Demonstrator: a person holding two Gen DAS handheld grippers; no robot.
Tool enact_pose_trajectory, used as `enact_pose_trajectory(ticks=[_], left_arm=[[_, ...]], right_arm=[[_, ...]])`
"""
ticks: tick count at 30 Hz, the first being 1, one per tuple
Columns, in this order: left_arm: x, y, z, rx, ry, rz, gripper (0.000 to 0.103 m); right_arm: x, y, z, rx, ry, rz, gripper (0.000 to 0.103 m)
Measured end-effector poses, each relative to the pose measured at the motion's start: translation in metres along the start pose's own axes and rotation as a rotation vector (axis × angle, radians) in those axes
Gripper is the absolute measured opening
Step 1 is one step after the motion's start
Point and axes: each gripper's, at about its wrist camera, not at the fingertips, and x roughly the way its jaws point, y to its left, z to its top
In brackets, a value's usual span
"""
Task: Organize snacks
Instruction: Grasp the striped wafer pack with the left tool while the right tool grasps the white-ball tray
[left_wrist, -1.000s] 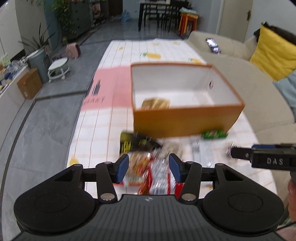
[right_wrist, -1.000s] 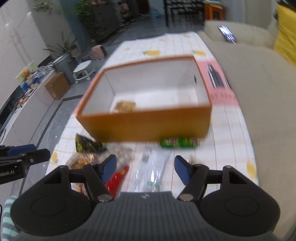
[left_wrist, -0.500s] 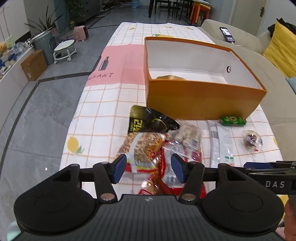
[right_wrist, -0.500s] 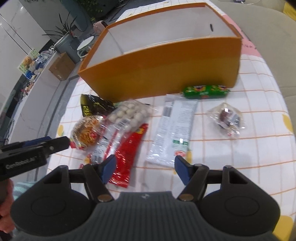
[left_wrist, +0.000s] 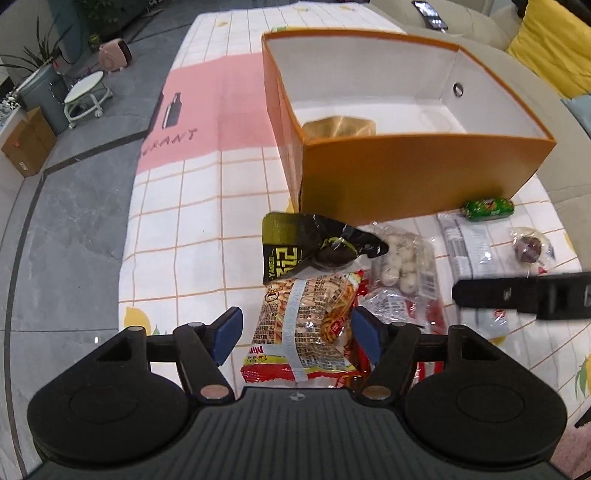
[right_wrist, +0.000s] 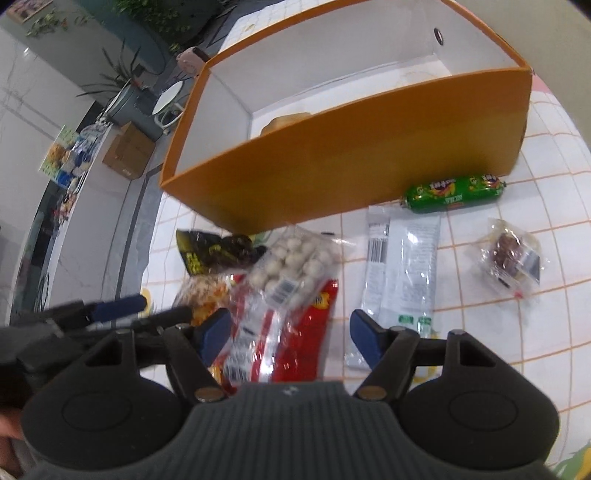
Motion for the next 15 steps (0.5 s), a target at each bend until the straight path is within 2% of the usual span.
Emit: enact_pose_trajectory(ticks=[2,5,15], left_arm=[[0.007,0.002,0.0,-0.001,0.012,-0.009,0.079],[0.015,0.008,-0.001,-0.025,0.022,-0.022,0.079],[0.026,0.015,-0.005,-0.099,0.016,-0.066,0.074]], right_arm=[[0.007,-0.001,0.006,0.034,0.007,-0.004,0.069],[0.018,-0.001,0.011,0.068,0.022,-0.019,0.078],[0.058,0.017,0.022,0.076,0.067,-0.081,0.078]])
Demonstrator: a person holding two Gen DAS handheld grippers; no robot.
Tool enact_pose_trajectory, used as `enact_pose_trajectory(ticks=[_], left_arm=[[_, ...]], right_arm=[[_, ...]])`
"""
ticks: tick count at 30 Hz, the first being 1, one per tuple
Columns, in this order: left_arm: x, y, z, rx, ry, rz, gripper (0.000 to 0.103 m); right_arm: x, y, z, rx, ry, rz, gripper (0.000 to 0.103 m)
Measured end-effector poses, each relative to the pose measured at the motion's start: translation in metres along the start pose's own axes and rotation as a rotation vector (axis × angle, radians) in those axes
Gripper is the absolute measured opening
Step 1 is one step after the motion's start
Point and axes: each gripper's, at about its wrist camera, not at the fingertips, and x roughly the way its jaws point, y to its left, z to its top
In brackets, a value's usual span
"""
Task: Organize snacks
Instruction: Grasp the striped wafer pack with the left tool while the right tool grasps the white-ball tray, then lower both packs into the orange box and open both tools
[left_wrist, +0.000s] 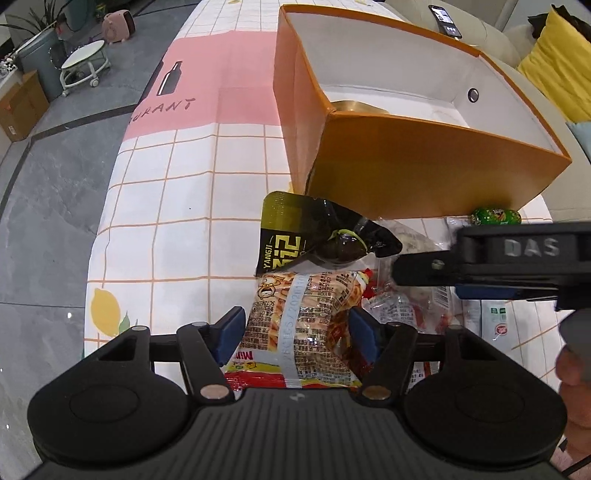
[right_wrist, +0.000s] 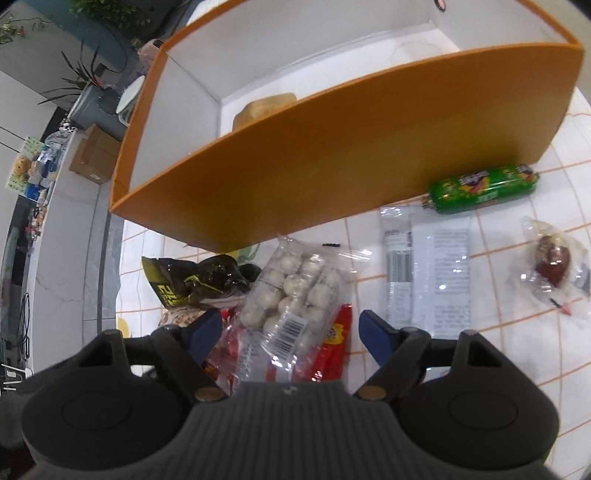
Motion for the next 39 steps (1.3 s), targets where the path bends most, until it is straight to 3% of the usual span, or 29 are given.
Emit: enact_pose_trajectory(ticks=[8,11,15,19,30,39], left_arm=[[0.003,-0.001,-0.003,-0.009,0.0,0.001,0.064],[0.004,0.0,-0.004,-0.022,0.004,0.0,0.061],[0.005,0.002,-0.004,-0.042,0.003,-0.008,0.051],[0.001,0.001,-0.004,-0.065,-0.002,-0.003,0.049],[-0.037,-0.014,-0.008,-0.089,-0.055,0.025,0.046],[-0.083,-0.036,-0.022,-0.126,-0.129,-0.025,0.046]], right_arm=[[0.016,0.007,0.003,-0.002,0.011,-0.052,0.078],[0.016,0.007,0.002,-0.025,0.004,-0.068,0.071],[0.018,0.007,0.001,-0.036,0.0,-0.063,0.067],[0.015,0.003,0.001,-0.041,-0.002,-0.041,0.065],[-0.026,-0.017,-0.004,-0.042,-0.022,0.04,0.063],[-0.078,-0.029,-0.026,-0.097,-0.069,0.096,0.063]])
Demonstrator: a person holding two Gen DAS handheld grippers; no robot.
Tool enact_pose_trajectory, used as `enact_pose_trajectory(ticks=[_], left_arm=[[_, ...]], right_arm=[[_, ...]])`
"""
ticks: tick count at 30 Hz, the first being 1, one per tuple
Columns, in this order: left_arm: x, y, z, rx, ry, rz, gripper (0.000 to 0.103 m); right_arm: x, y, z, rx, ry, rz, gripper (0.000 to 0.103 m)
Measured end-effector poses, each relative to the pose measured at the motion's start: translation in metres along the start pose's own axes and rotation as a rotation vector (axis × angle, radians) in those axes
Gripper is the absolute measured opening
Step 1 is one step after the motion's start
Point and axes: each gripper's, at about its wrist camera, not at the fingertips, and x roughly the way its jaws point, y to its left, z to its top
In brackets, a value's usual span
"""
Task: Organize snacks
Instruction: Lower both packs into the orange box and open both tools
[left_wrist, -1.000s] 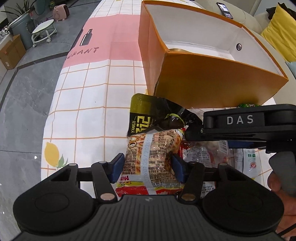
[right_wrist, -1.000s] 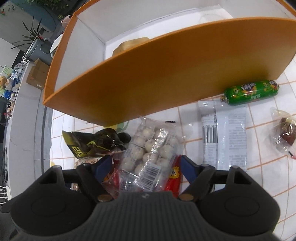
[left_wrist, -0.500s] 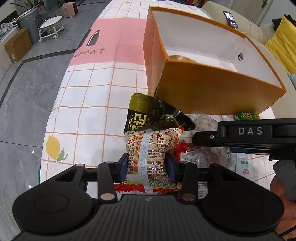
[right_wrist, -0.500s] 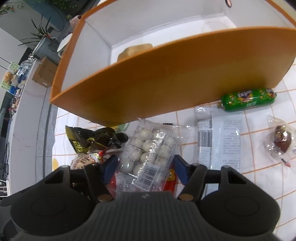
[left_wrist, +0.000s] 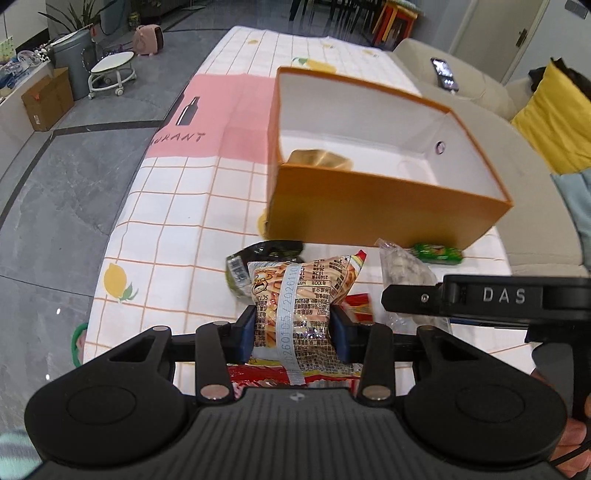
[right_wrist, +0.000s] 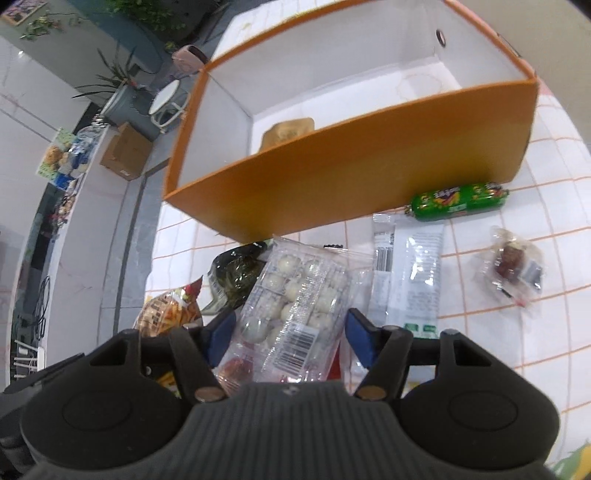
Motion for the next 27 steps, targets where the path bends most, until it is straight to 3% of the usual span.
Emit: enact_pose_trajectory(ticks=[10,15,20,27], left_arm=[[-0.035,-0.022,0.001,-0.058,-0.071,-0.09,0.046],[-0.04,-0.043,0.013,-0.021,-0.096,-0.099,0.046],[-0.042,-0.067,0.041,0.022,-0.123,-0.141,0.046],[-0.033,-0.096,0.092,0.088,-0.147,-0.156,0.046]], right_arm=[[-0.065,-0.004,-0.02,-0.107,-0.093,0.023,0.063],[-0.094,-0.001,-0.017,-0.219,-0.16,-0.032,0.063],[-0.111,-0.003,0.006,-0.319,-0.187,-0.074,0.062],[-0.118,-0.004,0.065,-0.429,-0.172,-0.097,0.062]])
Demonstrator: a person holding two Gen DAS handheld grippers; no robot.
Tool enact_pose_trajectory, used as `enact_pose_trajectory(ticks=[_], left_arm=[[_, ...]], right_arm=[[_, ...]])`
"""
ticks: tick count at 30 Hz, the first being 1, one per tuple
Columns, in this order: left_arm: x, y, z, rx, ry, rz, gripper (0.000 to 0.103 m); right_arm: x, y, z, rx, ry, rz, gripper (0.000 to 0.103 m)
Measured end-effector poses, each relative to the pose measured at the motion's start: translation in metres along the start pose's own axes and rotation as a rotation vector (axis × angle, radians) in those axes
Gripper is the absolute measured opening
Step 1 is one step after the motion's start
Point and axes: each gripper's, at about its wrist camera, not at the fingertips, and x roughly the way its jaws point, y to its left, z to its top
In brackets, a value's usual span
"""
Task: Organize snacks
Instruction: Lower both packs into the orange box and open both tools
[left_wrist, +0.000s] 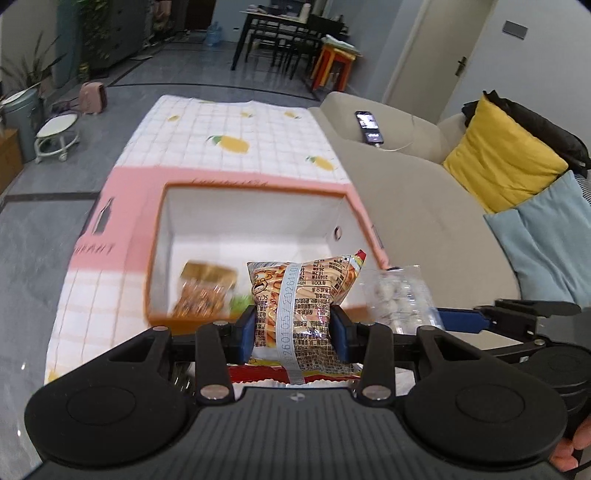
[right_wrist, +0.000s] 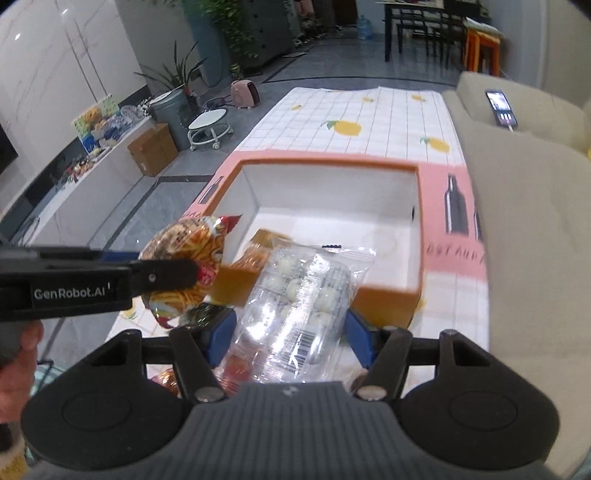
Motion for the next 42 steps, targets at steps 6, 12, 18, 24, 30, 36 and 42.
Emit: enact_pose_trajectory(ticks=[6,12,18,24,30,36,42], left_arm=[[0.033,-0.009,0.042,0.044,0.033,0.009,0.046],[0.086,-0.006,0.063,0.049,0.121,0.028,0.046],[0.148,0.008,0.058,0.009,0.286,0.015,0.046],[0.189,0.024,0.05,-0.078,0.387,-0.006,0.046],[0.212,0.024,0.044,-0.073,0.451,0.013,0.046],[0.223,0.025,0.046,-0.081,0.488,0.025,0.046],[0.225,0.026,0.044,-0.11,0.507,0.028,0.054]], right_arm=[[0.026,-0.022,0.047,-0.062,0.018,-0.034,0.062],[0.075,-0.036,0.081,-0.136,0.086,-0.039,0.062],[0.131,-0.049,0.084,-0.193,0.216,-0.083,0.062],[0.17,-0.058,0.075,-0.231,0.323,-0.086,0.062],[0.199,-0.059,0.07,-0.263,0.409,-0.09,0.062],[0.214,-0.05,0.069,-0.311,0.462,-0.109,0.062],[0.221,-0.048,0.07,-0.333,0.502,-0.133,0.062]])
